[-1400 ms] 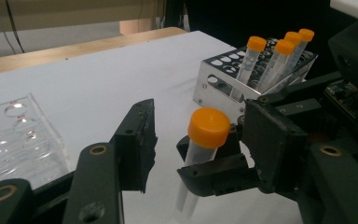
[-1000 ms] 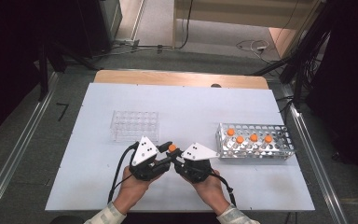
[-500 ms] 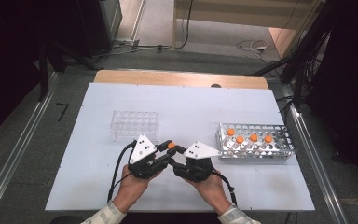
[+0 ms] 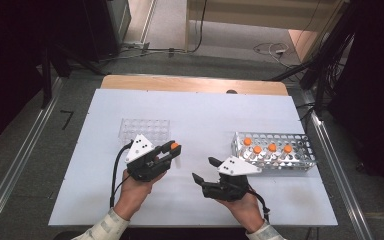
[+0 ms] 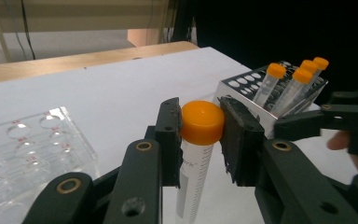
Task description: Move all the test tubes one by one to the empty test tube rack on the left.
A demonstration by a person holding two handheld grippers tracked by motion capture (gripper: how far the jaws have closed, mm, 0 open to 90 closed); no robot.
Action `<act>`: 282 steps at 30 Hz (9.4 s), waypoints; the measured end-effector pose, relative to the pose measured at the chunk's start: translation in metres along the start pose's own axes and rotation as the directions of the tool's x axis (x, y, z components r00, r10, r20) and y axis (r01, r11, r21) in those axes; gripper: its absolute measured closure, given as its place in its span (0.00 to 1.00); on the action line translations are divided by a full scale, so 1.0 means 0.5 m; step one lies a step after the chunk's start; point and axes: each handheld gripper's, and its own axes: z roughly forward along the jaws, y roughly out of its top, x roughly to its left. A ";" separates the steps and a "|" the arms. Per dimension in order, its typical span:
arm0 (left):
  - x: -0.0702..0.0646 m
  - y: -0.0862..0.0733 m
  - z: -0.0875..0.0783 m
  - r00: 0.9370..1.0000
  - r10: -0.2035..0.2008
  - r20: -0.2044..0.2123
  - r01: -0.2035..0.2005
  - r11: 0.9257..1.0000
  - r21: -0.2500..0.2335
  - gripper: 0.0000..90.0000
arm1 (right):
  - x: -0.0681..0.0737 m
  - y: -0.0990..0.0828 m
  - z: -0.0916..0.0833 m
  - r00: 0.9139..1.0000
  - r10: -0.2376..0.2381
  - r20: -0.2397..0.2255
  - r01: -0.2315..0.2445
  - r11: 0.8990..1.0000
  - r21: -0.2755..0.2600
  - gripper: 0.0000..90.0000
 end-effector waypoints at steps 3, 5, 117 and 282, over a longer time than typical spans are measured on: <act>0.012 0.007 -0.002 1.000 -0.002 -0.024 0.002 1.000 -0.010 0.77 | -0.009 -0.010 -0.025 1.000 -0.004 0.024 0.004 1.000 -0.009 0.30; 0.020 0.011 -0.003 0.999 -0.006 -0.041 0.005 1.000 -0.019 0.77 | -0.019 -0.021 -0.046 0.999 0.005 0.048 -0.004 1.000 -0.017 0.30; 0.149 0.010 0.009 0.944 -0.095 -0.316 0.093 0.995 -0.019 0.20 | -0.166 -0.112 -0.174 0.935 0.189 0.301 -0.174 0.982 -0.076 0.31; -0.057 -0.029 0.059 0.994 0.091 0.062 -0.095 0.994 0.051 0.76 | 0.021 0.021 0.100 1.000 -0.022 0.010 0.022 1.000 -0.019 0.80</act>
